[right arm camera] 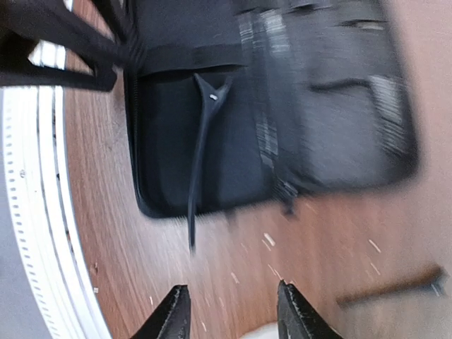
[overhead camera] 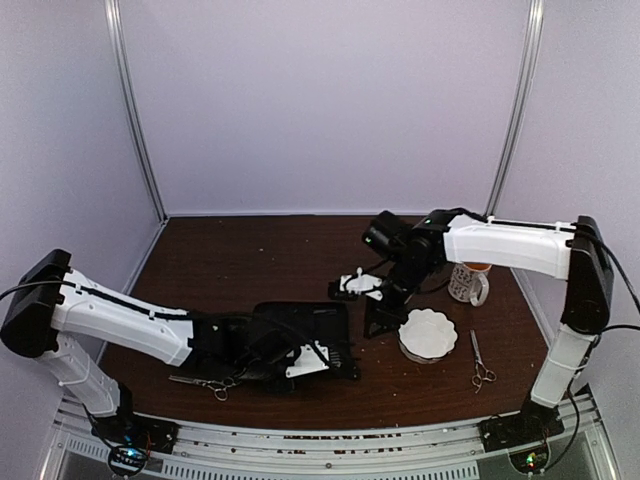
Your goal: Sort the hair-cutting tools
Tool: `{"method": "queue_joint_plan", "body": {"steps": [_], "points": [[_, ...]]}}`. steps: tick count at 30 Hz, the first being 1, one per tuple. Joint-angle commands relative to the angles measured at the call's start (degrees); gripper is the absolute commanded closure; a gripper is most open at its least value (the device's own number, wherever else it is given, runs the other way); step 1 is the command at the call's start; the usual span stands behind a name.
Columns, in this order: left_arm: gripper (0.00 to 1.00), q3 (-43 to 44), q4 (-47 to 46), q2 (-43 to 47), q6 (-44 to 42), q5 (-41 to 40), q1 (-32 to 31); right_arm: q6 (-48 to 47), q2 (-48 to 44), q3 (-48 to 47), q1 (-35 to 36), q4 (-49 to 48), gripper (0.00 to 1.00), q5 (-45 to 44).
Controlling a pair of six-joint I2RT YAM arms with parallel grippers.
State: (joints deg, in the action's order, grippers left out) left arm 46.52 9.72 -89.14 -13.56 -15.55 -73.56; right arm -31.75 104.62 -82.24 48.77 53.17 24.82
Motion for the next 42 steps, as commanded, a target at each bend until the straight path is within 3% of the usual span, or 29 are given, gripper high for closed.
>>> {"method": "queue_joint_plan", "body": {"steps": [1, 7, 10, 18, 33, 42], "points": [[0.66, 6.54, 1.88, -0.99, -2.22, 6.26, 3.14, -0.82, -10.63, 5.35, -5.18, 1.47, 0.57, 3.69], [0.61, 17.08, 14.01, -4.77, -5.30, 22.77, 10.58, 0.47, -21.20, 18.30, -10.10, -5.54, 0.56, 6.53], [0.60, 22.08, 20.23, -9.60, -9.49, 27.81, 12.44, 0.21, -22.20, 18.37, -11.00, -5.73, 0.56, 5.77], [0.57, 28.95, 24.63, -17.46, -14.67, 29.62, 15.64, -0.62, -21.01, 18.08, -11.16, -5.61, 0.57, 6.82], [0.58, 39.59, 29.19, -26.50, -9.13, 33.67, 20.17, -1.12, -19.58, 18.41, -11.16, -5.78, 0.58, 7.23], [0.68, 41.97, 31.58, -29.18, -8.42, 34.34, 21.35, -1.02, -20.44, 18.65, -11.16, -5.86, 0.58, 7.03]]}}
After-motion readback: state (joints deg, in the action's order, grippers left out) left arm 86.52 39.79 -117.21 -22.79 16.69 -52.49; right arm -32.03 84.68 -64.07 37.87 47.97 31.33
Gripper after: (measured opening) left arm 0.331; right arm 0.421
